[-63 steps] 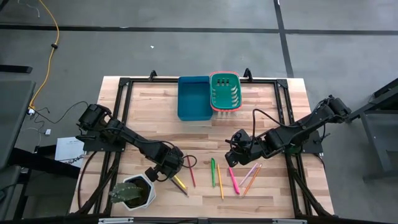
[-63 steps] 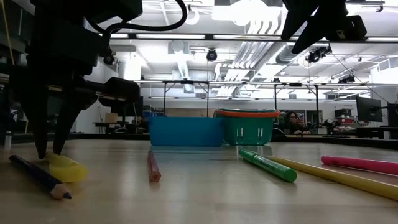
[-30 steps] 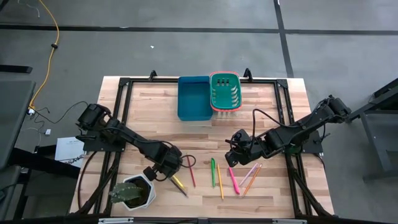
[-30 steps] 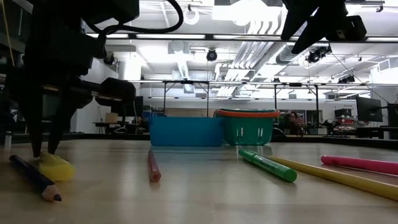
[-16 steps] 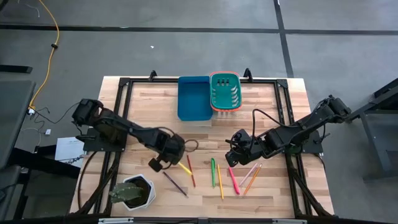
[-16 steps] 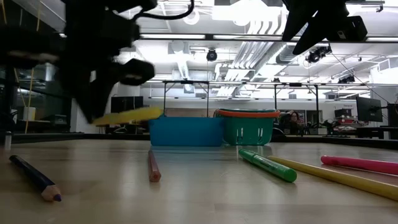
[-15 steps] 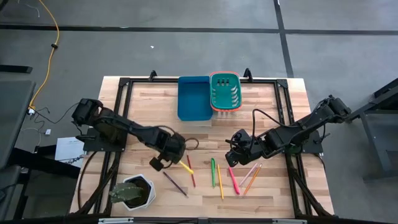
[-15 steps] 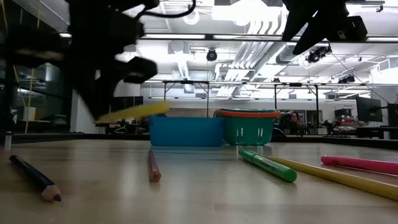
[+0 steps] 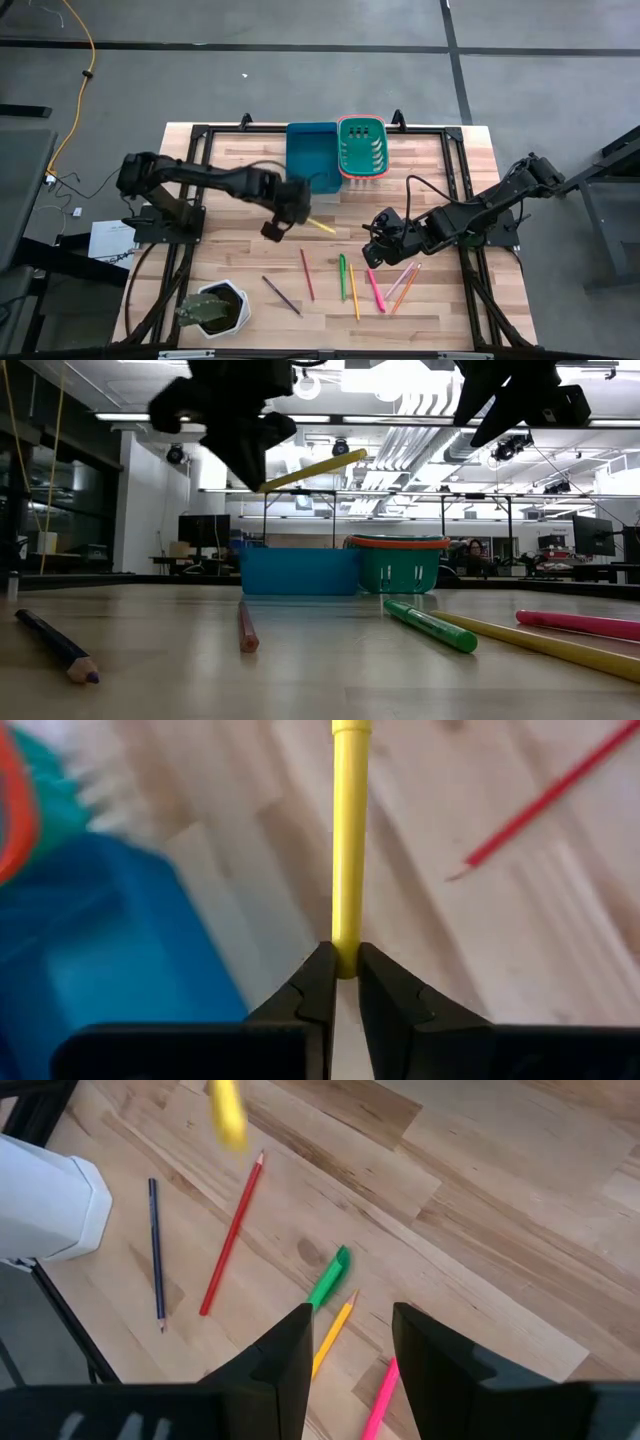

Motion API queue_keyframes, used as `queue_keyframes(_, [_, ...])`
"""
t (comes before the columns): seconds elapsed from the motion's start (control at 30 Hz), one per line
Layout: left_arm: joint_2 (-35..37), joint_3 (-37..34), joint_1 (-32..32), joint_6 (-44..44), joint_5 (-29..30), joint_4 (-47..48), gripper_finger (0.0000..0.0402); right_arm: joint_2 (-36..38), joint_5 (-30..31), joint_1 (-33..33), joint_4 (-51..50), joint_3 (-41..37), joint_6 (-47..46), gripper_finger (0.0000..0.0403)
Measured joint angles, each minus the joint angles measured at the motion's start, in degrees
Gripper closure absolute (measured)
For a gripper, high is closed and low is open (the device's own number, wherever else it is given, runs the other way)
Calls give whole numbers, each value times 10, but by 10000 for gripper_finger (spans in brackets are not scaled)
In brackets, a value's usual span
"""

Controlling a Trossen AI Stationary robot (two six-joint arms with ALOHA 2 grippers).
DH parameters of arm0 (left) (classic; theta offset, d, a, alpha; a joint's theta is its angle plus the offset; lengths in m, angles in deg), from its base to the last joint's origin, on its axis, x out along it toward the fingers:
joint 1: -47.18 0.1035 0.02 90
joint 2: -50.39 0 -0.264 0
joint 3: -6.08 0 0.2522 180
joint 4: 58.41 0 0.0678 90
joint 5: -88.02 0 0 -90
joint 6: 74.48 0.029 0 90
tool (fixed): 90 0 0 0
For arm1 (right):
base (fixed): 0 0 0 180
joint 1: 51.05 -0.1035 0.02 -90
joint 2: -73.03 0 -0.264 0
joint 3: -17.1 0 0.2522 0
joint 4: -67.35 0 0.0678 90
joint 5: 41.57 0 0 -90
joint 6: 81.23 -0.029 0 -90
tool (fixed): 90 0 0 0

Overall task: Sort pens & pencils
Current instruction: Put the yellow pen into the blue bin

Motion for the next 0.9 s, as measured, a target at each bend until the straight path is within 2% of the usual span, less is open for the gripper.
queue_keyframes(0.57, [0, 29, 136, 17, 1, -7, 376, 0, 19, 0, 35, 0, 33, 272])
queue_keyframes(0.9, [0, 29, 204, -29, 11, -32, 376, 0, 19, 0, 35, 0, 32, 272])
